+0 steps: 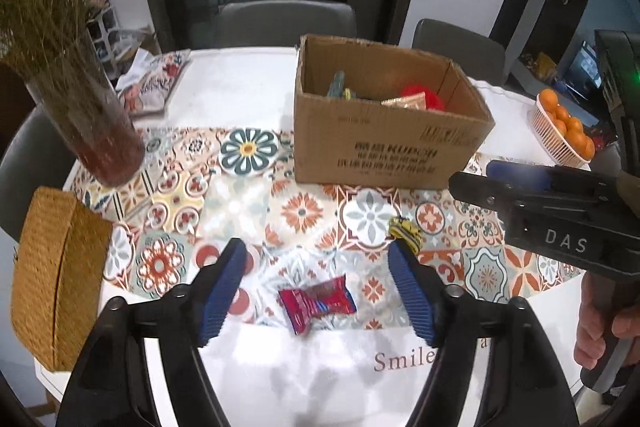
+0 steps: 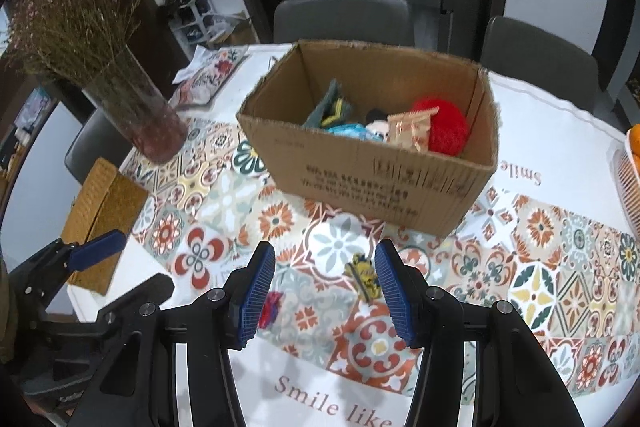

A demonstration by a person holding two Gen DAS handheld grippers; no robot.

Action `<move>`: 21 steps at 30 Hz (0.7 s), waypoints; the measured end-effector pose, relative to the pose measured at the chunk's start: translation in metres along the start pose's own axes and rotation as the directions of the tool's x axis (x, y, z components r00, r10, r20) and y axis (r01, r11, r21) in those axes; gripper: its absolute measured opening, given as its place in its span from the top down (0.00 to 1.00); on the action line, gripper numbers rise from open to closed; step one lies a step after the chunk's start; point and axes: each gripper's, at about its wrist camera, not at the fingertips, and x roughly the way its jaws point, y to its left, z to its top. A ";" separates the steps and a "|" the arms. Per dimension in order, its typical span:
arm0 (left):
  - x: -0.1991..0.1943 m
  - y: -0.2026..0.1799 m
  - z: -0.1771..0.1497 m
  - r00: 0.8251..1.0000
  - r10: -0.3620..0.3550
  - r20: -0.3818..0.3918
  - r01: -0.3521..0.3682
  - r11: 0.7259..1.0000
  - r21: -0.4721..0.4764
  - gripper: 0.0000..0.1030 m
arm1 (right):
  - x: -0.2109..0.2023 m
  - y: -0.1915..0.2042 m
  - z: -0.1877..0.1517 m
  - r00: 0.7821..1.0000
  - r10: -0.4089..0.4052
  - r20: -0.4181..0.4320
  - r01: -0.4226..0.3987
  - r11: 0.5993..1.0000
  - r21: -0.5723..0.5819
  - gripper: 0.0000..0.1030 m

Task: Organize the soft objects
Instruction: 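Move the left tool to the red candy packet while the right tool approaches the yellow Minion toy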

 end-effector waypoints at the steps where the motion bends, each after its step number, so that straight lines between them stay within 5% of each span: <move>1: 0.002 0.000 -0.002 1.000 -0.003 -0.008 0.002 1.000 -0.004 0.26 | 0.005 -0.002 -0.002 1.000 0.008 -0.016 -0.008 1.000 0.001 0.45; 3: 0.009 -0.001 -0.005 0.999 -0.007 -0.038 0.007 1.000 -0.012 0.22 | 0.012 -0.004 -0.004 0.999 0.022 -0.041 -0.022 1.000 0.001 0.39; 13: 0.049 -0.001 -0.016 0.983 -0.050 -0.179 0.039 0.997 -0.067 0.14 | 0.053 -0.019 -0.008 0.988 0.026 -0.154 -0.028 1.000 -0.009 0.38; 21: 0.086 0.005 -0.025 0.953 -0.092 -0.287 0.062 0.992 -0.110 0.09 | 0.087 -0.027 -0.011 0.972 0.017 -0.234 -0.022 1.000 -0.018 0.38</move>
